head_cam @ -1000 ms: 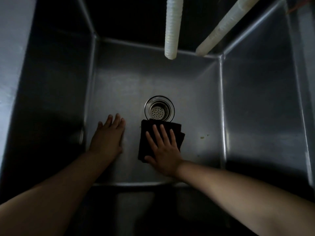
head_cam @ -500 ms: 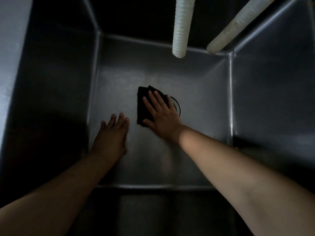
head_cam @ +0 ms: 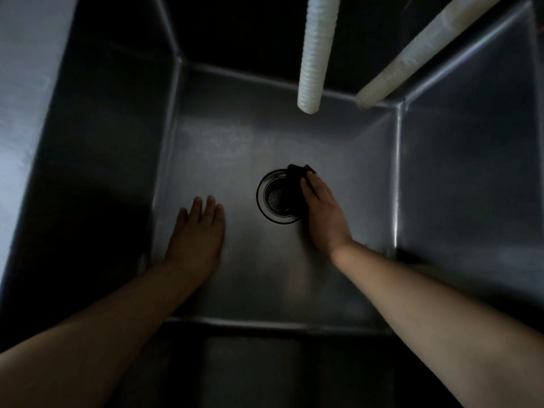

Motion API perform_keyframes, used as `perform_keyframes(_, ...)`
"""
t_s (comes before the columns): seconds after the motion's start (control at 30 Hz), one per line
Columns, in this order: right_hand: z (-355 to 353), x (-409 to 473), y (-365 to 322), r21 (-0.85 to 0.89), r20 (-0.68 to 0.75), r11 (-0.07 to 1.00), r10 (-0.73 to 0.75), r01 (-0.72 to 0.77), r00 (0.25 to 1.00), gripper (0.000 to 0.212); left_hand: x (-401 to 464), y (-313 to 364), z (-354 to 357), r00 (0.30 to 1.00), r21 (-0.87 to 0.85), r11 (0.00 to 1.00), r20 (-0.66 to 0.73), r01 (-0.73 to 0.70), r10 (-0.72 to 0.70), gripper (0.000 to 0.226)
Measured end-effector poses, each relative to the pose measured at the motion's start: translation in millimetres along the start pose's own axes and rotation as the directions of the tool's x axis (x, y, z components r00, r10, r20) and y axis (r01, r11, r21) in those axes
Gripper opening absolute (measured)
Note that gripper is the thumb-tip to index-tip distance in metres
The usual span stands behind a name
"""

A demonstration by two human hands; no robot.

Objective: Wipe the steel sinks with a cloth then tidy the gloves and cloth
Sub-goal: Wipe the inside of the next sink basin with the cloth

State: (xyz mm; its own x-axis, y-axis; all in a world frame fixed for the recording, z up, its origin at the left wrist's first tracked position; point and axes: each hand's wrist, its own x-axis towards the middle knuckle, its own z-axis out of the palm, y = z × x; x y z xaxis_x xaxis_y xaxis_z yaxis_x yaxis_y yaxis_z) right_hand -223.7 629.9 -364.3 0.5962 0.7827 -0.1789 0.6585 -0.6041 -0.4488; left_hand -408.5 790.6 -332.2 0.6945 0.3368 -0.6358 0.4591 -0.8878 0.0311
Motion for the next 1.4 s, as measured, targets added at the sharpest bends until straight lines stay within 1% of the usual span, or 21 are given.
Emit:
perform_keyframes(0.1,-14.1,-9.8,9.6,0.083,-0.112,0.993,0.097,-0.088,0.989,0.058,2.3,8.5,-1.1,0.997,-0.055,0.997,-0.060,-0.058,0.054,0.088)
perform_keyframes(0.17,-19.4,-14.3,10.4,0.122,-0.209,0.990,0.096,-0.071,0.973,0.051,9.1,17.2,-2.6,0.987,-0.051,0.991,-0.103,-0.126,0.120,0.086)
perform_keyframes(0.2,-20.0,-14.9,9.1,0.112,-0.209,0.993,0.061,-0.038,0.976,0.049,14.7,22.2,-4.1,0.982,-0.037,0.988,-0.119,-0.151,0.146,0.085)
perform_keyframes(0.23,-20.4,-13.5,6.1,0.085,-0.161,0.996,0.013,0.000,0.987,0.047,21.1,27.5,-6.3,0.979,-0.027,0.986,-0.128,-0.165,0.160,0.085)
perform_keyframes(0.3,-15.3,-4.9,-1.6,-0.011,0.015,0.991,-0.130,0.130,0.991,0.046,34.9,35.8,-10.5,0.979,-0.021,0.986,-0.129,-0.163,0.159,0.085)
perform_keyframes(0.37,-6.3,7.0,-9.4,-0.140,0.190,0.957,-0.227,0.256,0.955,0.044,46.2,39.7,-12.9,0.981,0.014,0.987,-0.113,-0.159,0.160,0.086)
perform_keyframes(0.4,-1.2,14.5,-11.7,-0.191,0.226,0.940,-0.237,0.282,0.945,0.043,50.2,40.2,-13.5,0.981,0.042,0.986,-0.103,-0.161,0.165,0.086)
perform_keyframes(0.43,2.9,22.0,-14.6,-0.223,0.220,0.931,-0.242,0.291,0.945,0.040,53.3,40.1,-14.0,0.981,0.068,0.984,-0.094,-0.163,0.169,0.087)
perform_keyframes(0.5,9.0,34.8,-19.6,-0.225,0.176,0.950,-0.179,0.217,0.968,0.032,55.9,39.2,-15.1,0.982,0.105,0.981,-0.079,-0.164,0.173,0.086)
perform_keyframes(0.57,16.0,41.9,-25.6,-0.309,0.197,0.931,-0.137,0.194,0.971,0.028,56.0,38.4,-15.7,0.981,0.123,0.979,-0.078,-0.165,0.175,0.085)
perform_keyframes(0.63,20.1,45.3,-29.6,-0.350,0.222,0.920,-0.104,0.179,0.970,0.027,55.4,37.9,-16.2,0.982,0.114,0.980,-0.076,-0.164,0.173,0.085)
perform_keyframes(0.73,25.6,46.9,-33.3,-0.362,0.221,0.922,-0.059,0.138,0.973,0.025,55.0,37.5,-17.3,0.985,0.106,0.981,-0.053,-0.160,0.167,0.086)
perform_keyframes(0.83,25.5,43.4,-30.8,-0.289,0.218,0.949,-0.066,0.129,0.974,0.030,54.1,38.4,-18.8,0.985,0.112,0.980,-0.040,-0.163,0.168,0.086)
perform_keyframes(0.93,19.6,41.3,-26.4,-0.208,0.285,0.968,-0.075,0.138,0.956,0.038,52.8,39.3,-20.5,0.986,0.102,0.982,-0.035,-0.158,0.162,0.086)
perform_keyframes(1.1,11.4,43.9,-25.0,-0.086,0.386,0.990,-0.068,0.110,0.920,0.030,51.7,41.3,-22.7,0.988,0.093,0.984,-0.014,-0.152,0.153,0.086)
perform_keyframes(1.23,8.3,46.4,-23.1,-0.079,0.411,0.985,-0.106,0.151,0.905,0.018,52.1,41.3,-22.5,0.989,0.104,0.984,-0.004,-0.146,0.147,0.084)
perform_keyframes(1.3,7.0,44.4,-26.5,-0.128,0.362,0.966,-0.168,0.227,0.917,0.012,52.1,40.7,-21.6,0.989,0.104,0.984,-0.013,-0.147,0.149,0.084)
perform_keyframes(1.33,8.5,41.7,-27.1,-0.163,0.315,0.949,-0.211,0.271,0.925,0.010,52.0,40.4,-20.7,0.988,0.101,0.984,-0.022,-0.148,0.151,0.084)
perform_keyframes(1.4,11.8,34.7,-27.9,-0.262,0.222,0.909,-0.270,0.324,0.937,0.013,51.8,40.1,-19.2,0.988,0.098,0.984,-0.037,-0.147,0.152,0.085)
